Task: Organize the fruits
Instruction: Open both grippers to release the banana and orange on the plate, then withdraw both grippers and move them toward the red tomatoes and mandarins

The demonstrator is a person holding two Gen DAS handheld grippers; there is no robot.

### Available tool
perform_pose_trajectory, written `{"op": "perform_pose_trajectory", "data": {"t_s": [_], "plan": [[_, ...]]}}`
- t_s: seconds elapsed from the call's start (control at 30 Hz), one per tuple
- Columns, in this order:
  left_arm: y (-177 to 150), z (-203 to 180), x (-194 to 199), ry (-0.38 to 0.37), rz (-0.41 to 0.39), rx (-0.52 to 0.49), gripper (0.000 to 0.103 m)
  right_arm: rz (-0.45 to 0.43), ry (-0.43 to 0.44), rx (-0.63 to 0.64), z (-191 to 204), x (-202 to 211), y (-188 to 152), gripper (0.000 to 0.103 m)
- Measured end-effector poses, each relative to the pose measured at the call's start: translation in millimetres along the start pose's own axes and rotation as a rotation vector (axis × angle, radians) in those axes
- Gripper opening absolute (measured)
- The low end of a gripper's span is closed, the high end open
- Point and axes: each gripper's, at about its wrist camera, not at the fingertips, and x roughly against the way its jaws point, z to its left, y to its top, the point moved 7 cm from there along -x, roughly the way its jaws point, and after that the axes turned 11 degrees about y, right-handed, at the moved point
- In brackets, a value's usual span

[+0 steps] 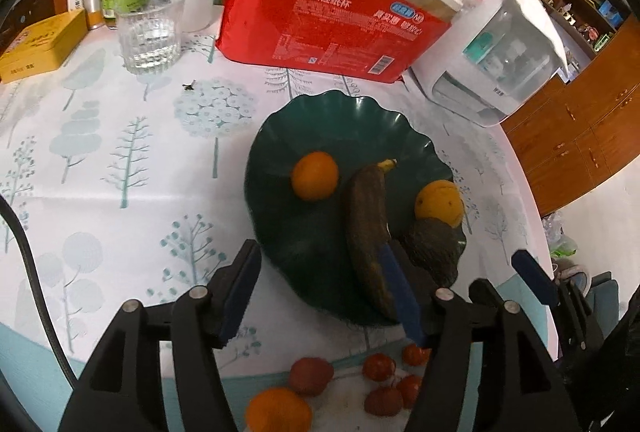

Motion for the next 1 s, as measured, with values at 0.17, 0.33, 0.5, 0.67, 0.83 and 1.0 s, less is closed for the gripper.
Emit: {"op": "perform_pose_trajectory", "data": {"t_s": [0.17, 0.33, 0.5, 0.67, 0.83, 1.0], "plan": [[-14.3, 11.8, 28.9, 0.007, -0.015, 0.007, 0.065, 0.015, -0.024, -0.031, -3.1, 27.4, -17.8, 0.058], [-34.0, 22.2, 49.1, 0.014, -0.022, -0.006, 0.072, 0.029, -0.034, -0.063, -2.3, 50.7, -37.5, 0.058], [-55.8, 30.5, 59.4, 0.036, -0.008, -0.014, 0.075, 0.051, -0.018, -0.099, 1.0, 64.0, -57.2, 0.058], [-72.1, 38.3, 59.4, 0.048, 0.017, -0.003, 0.075, 0.084, 0.024, -0.127, 8.0, 66.6, -77.2, 0.058], [-86.9, 42.4, 53.7, 0.068, 0.046, -0.008, 0.075, 0.119, 0.061, -0.128, 18.6, 63.2, -95.9, 0.058], [-99.4, 40.2, 45.4, 0.092, 0.07, -0.041, 0.075, 0.151, 0.085, -0.084, 32.3, 53.6, -108.6, 0.058]]}}
